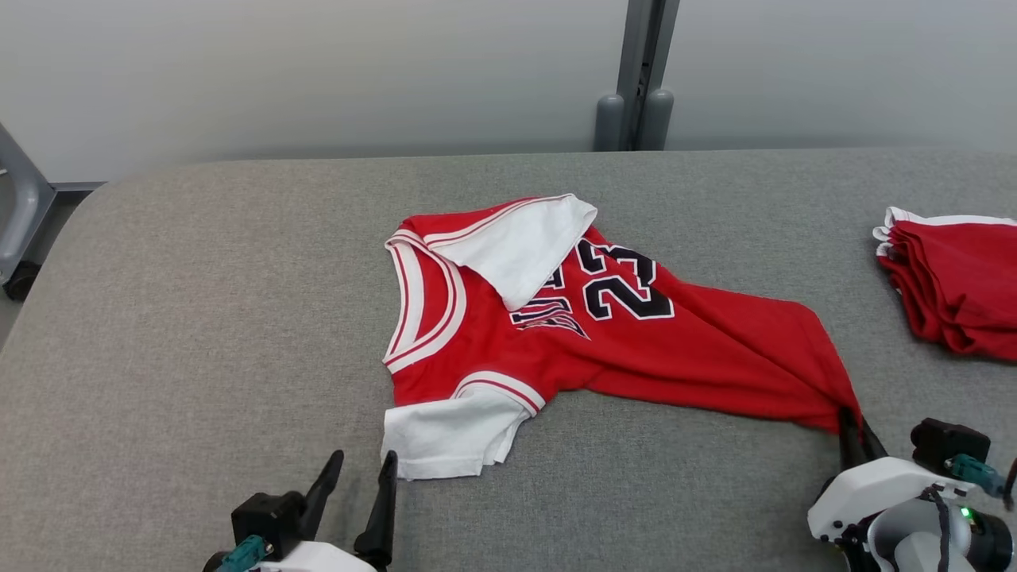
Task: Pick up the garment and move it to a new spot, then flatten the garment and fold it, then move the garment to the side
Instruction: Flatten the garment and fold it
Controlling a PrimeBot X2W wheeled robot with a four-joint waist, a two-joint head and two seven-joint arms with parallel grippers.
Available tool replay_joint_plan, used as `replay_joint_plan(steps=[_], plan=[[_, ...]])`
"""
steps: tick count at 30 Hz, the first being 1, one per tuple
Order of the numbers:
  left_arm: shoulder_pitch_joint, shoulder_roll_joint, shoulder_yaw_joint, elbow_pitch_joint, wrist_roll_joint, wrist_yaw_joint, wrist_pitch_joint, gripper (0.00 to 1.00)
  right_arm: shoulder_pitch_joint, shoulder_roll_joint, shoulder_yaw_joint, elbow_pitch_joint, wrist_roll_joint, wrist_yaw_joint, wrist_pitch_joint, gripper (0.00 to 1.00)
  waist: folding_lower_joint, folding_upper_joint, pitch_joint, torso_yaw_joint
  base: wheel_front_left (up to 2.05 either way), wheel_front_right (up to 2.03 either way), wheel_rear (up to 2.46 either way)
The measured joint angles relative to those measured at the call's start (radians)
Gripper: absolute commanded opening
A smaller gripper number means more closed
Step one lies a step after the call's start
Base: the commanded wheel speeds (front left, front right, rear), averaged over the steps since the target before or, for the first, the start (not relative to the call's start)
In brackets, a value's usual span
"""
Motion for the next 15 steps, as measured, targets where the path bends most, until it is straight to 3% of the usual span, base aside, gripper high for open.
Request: replay_joint_plan(steps=[7,15], plan=[[-0.032,0.000,-0.072,0.073,-0.026,-0.049,0.060,1.00,0.022,0.000,-0.043,-0.086,-0.033,0.000,0.014,0.00,0.0000,0.0000,0.011,-0.022,0.00,0.00,0.00],[-0.085,0.014,-0.062,0.170,-0.047,-0.054,0.052,1.00,0.046,-0.001,-0.014,-0.146,-0.008,0.000,0.042,0.00,0.0000,0.0000,0.017,-0.024,0.00,0.00,0.00]])
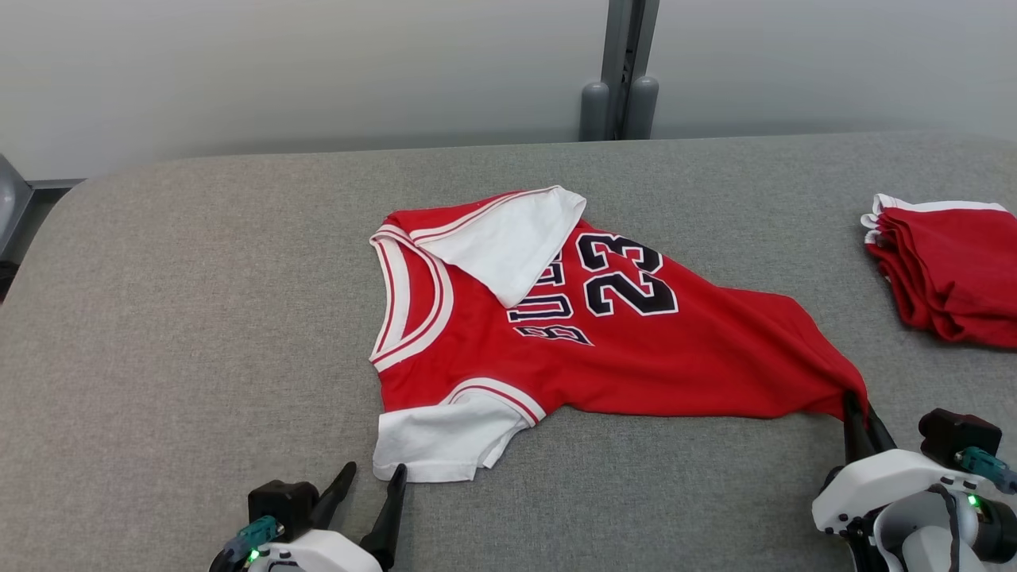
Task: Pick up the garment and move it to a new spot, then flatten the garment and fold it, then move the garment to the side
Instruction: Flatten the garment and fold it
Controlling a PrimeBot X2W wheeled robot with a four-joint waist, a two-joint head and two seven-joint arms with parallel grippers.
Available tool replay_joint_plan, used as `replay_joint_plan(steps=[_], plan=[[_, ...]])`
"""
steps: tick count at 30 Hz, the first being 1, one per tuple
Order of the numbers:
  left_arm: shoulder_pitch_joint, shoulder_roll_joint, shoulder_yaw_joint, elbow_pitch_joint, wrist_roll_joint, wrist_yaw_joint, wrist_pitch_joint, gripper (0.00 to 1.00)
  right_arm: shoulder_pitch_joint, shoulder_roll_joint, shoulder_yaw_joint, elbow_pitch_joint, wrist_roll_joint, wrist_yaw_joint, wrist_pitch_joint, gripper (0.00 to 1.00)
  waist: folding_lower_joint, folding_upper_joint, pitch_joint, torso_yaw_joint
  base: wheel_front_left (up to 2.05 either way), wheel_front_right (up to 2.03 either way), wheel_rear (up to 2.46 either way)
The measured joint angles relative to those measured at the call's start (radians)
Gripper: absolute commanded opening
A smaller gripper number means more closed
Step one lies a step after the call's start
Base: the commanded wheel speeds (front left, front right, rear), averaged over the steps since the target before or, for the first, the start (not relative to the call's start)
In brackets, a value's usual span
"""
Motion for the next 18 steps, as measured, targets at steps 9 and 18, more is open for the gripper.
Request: replay_joint_plan(steps=[9,18], plan=[[-0.064,0.005,-0.063,0.096,-0.037,-0.017,-0.034,0.80,0.022,0.000,0.019,-0.059,0.012,0.000,0.023,0.00,0.0000,0.0000,0.012,-0.007,0.00,0.00,0.00],[-0.075,0.031,-0.183,0.074,-0.143,-0.020,-0.065,0.00,0.045,0.000,0.016,-0.098,0.012,0.000,0.033,0.00,0.0000,0.0000,0.008,-0.010,0.00,0.00,0.00]])
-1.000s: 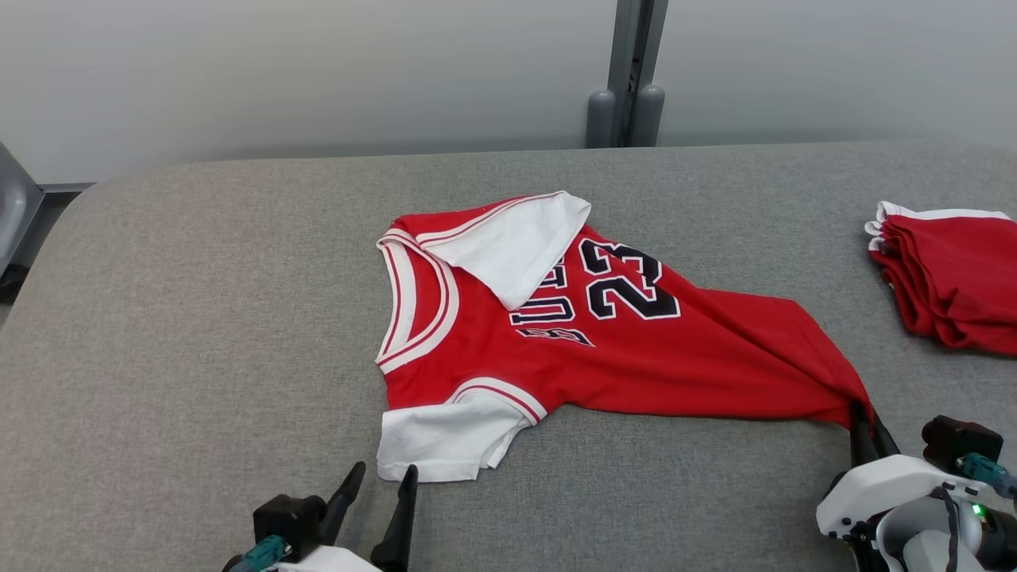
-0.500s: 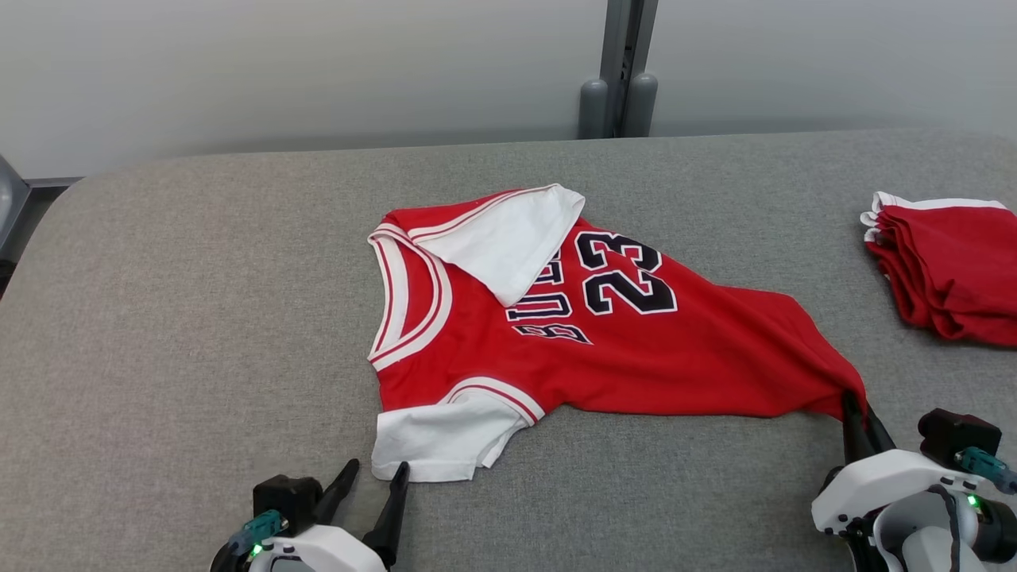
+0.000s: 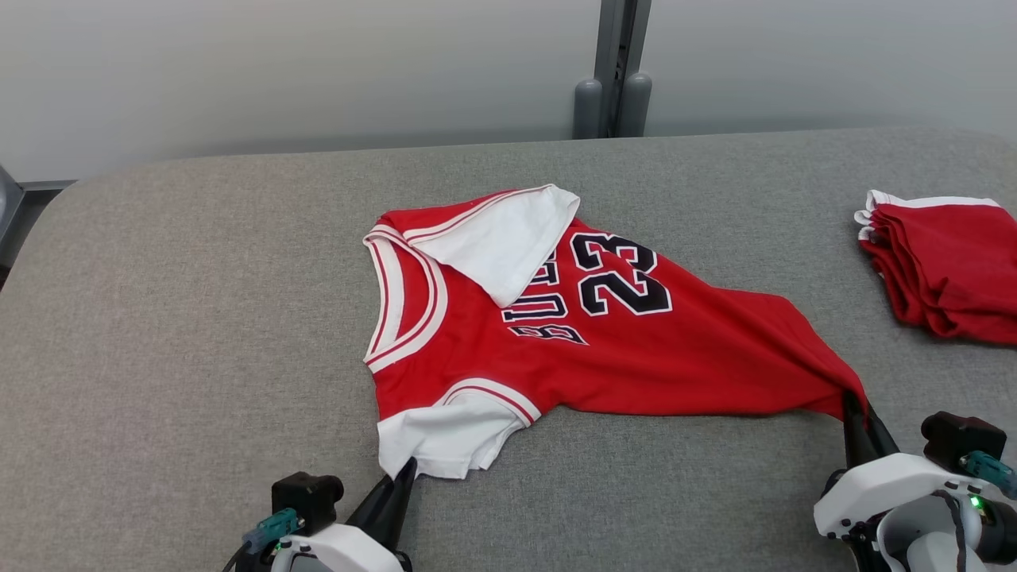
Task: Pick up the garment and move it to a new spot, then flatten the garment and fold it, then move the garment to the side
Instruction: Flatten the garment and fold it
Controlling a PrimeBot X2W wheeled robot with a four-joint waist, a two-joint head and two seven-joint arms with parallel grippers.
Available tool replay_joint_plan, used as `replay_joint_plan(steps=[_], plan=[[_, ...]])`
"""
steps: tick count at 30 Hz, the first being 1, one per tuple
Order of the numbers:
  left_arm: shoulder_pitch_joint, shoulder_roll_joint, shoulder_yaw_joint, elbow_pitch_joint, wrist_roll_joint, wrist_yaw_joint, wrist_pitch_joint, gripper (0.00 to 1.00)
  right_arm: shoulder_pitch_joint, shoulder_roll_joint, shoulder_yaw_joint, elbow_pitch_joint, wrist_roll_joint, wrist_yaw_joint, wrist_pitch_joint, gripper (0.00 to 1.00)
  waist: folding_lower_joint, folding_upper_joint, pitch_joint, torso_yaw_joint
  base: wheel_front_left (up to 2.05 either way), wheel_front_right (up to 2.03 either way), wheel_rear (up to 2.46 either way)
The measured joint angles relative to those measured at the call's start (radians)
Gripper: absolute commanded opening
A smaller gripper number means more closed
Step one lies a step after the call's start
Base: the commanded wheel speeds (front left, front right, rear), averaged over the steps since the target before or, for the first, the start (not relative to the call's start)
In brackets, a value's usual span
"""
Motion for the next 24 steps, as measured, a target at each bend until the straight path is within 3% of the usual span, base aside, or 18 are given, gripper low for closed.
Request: replay_joint_plan(steps=[5,13,24], plan=[[0.005,0.019,-0.005,-0.062,-0.069,0.000,-0.004,0.00,0.012,0.000,-0.005,-0.024,0.007,0.000,-0.004,0.00,0.0000,0.0000,-0.014,0.001,0.00,0.00,0.00],[0.060,0.052,0.082,-0.300,-0.102,0.000,-0.005,0.00,0.032,0.000,-0.002,-0.124,0.087,0.000,-0.030,0.00,0.0000,0.0000,-0.052,0.011,0.00,0.00,0.00],[0.085,0.088,0.169,-0.669,-0.130,0.000,-0.005,0.00,0.102,0.000,0.041,-0.443,0.295,0.000,0.041,0.00,0.0000,0.0000,-0.129,0.008,0.00,0.00,0.00]])
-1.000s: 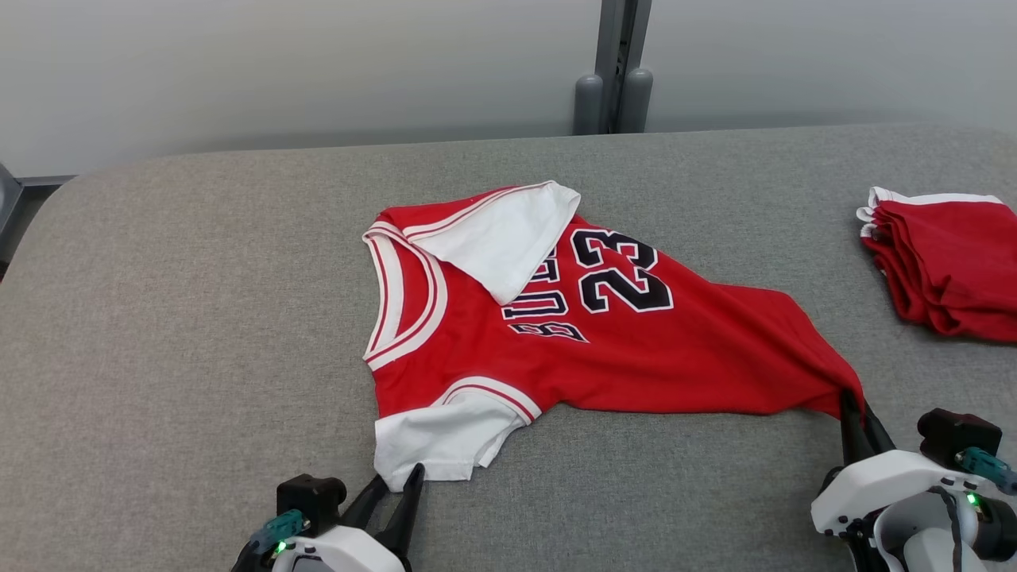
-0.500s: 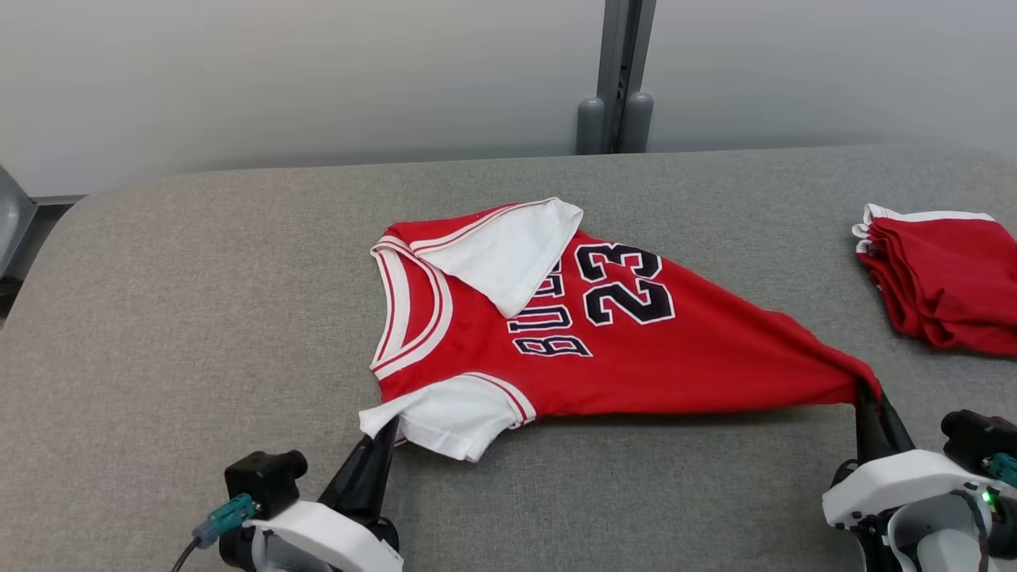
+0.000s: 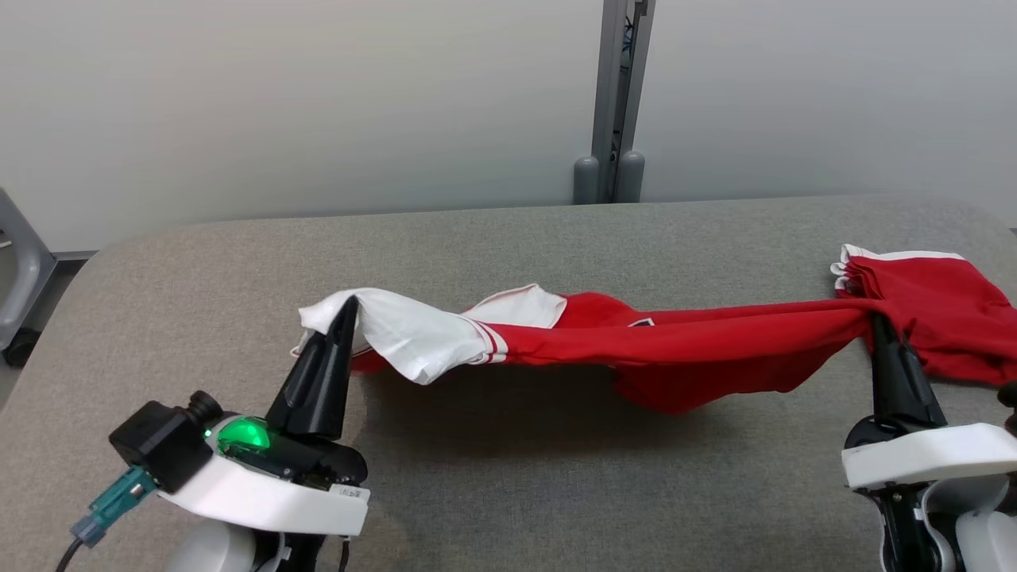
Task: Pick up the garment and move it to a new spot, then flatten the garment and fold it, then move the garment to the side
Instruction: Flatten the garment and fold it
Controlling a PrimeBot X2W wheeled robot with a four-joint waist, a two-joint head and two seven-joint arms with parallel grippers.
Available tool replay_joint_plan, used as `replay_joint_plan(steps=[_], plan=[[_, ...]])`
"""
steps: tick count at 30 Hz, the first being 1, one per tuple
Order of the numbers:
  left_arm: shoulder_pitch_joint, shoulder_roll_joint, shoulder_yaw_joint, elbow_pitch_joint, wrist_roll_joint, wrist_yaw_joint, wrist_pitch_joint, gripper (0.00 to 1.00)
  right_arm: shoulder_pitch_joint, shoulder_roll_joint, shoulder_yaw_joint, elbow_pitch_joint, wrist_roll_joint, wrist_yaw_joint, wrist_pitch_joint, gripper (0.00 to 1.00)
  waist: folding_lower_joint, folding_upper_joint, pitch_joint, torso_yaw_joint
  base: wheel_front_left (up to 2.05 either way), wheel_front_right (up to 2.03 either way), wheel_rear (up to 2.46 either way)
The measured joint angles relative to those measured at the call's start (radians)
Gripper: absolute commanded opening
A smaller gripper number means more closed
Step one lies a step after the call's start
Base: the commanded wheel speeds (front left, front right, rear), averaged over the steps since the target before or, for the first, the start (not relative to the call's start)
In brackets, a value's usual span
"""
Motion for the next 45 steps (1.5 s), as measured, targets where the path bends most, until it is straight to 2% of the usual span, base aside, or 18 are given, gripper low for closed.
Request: replay_joint_plan(steps=[5,13,16,19,22,28,34,37,40,45], plan=[[-0.015,0.039,0.024,-0.149,-0.011,0.000,0.008,0.00,0.046,-0.001,-0.024,-0.184,0.061,0.000,0.070,0.00,0.0000,0.0000,-0.018,-0.015,0.00,0.00,0.00],[-0.062,0.072,0.045,-0.343,-0.045,0.025,0.095,0.00,0.130,-0.002,-0.076,-0.428,0.140,0.000,0.179,0.00,0.0000,0.0000,-0.011,-0.039,0.00,0.00,0.00],[-0.092,0.101,0.044,-0.353,-0.035,0.029,0.131,0.00,0.149,-0.002,-0.085,-0.477,0.153,0.000,0.208,0.00,0.0000,0.0000,0.007,-0.044,0.00,0.00,0.00],[-0.133,0.106,0.041,-0.336,-0.040,0.030,0.156,0.00,0.148,-0.002,-0.090,-0.492,0.155,0.000,0.232,0.00,0.0000,0.0001,0.036,-0.048,0.00,0.00,0.00],[-0.221,0.122,0.034,-0.298,-0.040,0.024,0.182,0.00,0.084,-0.002,-0.086,-0.480,0.151,0.000,0.252,0.00,0.0000,0.0000,0.081,-0.050,0.00,0.00,0.00],[-0.591,0.169,-0.003,-0.107,-0.053,0.007,0.303,0.00,-0.329,-0.002,-0.081,-0.342,0.061,0.000,0.300,0.00,0.0000,0.0000,0.230,-0.053,0.00,0.00,0.00],[-1.058,0.198,-0.005,0.181,0.017,0.006,0.348,0.00,-0.850,-0.002,-0.056,-0.059,-0.043,0.000,0.256,0.00,0.0000,0.0000,0.384,-0.057,0.00,0.00,0.00],[-1.275,0.200,-0.009,0.312,0.080,0.003,0.311,0.00,-1.080,-0.002,-0.042,0.109,-0.087,0.000,0.184,0.00,0.0000,0.0000,0.453,-0.066,0.00,0.00,0.00],[-1.454,0.171,-0.019,0.423,0.129,0.003,0.227,0.00,-1.262,-0.002,-0.052,0.273,-0.124,0.000,0.099,0.00,0.0001,0.0000,0.508,-0.077,0.00,0.00,0.00],[-1.580,0.088,-0.035,0.573,0.124,0.000,0.104,0.00,-1.433,-0.006,-0.063,0.500,-0.182,0.000,-0.008,0.00,0.0000,0.0000,0.569,-0.071,0.00,0.00,0.00]])
